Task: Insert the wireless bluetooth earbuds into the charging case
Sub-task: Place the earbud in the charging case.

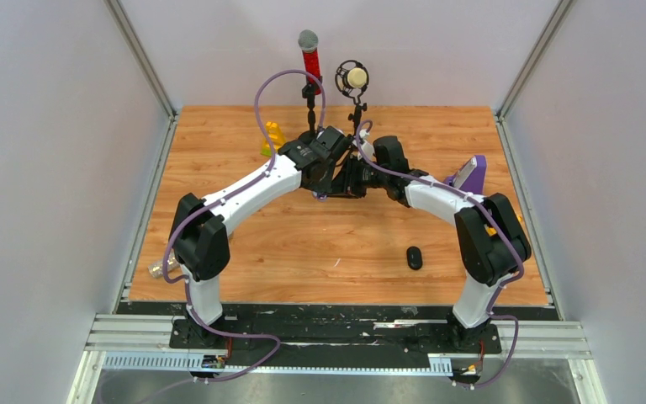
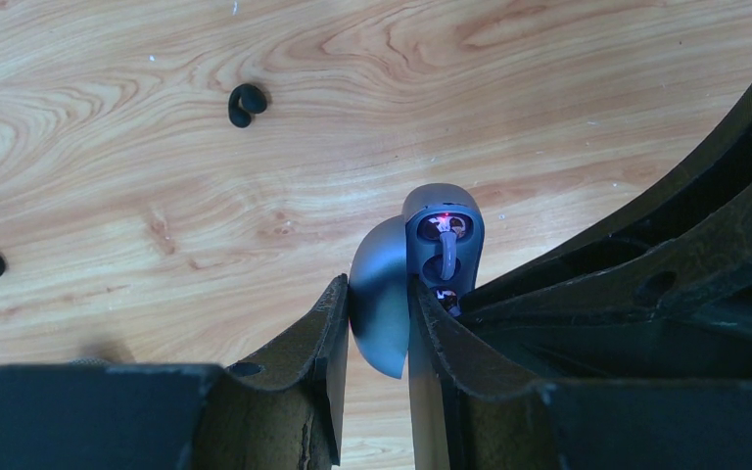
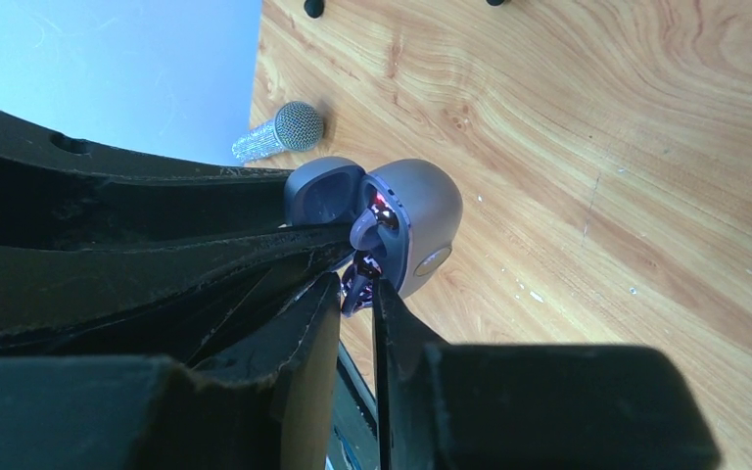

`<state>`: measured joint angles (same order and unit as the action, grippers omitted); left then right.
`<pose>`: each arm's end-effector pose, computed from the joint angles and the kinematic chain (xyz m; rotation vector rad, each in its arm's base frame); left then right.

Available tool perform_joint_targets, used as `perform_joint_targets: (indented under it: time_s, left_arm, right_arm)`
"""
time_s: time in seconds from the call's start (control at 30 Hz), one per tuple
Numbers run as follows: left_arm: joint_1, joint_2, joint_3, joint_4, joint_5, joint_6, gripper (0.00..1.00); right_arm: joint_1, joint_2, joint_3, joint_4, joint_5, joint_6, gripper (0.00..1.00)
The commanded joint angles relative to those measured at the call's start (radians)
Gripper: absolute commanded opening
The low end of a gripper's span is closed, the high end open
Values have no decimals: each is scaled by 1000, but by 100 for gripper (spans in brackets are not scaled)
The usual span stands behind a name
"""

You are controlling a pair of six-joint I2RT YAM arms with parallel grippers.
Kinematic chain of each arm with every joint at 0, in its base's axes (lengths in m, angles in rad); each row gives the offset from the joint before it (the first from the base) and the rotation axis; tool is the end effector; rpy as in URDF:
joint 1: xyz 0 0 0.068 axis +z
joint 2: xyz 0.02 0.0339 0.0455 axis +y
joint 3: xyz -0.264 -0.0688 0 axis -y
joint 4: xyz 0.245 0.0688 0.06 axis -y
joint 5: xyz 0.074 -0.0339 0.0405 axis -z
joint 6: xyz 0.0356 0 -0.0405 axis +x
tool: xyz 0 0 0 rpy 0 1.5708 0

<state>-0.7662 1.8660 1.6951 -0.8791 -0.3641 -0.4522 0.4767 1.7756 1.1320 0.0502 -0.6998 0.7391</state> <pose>0.2983 -0.2695 0.2905 0.2712 2.5013 -0.0038 0.3357 0.1991 0.2164 -0.1435 2.3714 1.4068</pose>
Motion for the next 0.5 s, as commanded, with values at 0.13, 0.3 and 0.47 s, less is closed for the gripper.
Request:
perform_joint_targets:
  time_s: [0.13,0.3,0.47]
  left_arm:
    - [11,-37,-2,32,14,-26,1]
    - [19,-50,-14,42,13,-24,1]
    - [22,-52,-20,45,10,-23,1]
  right_arm:
    - [7,-55,9,38,-19,-9,22]
    - [5,-66,5,37,-30,-11,24]
    - [5,-77,11,37,-55,-13,27]
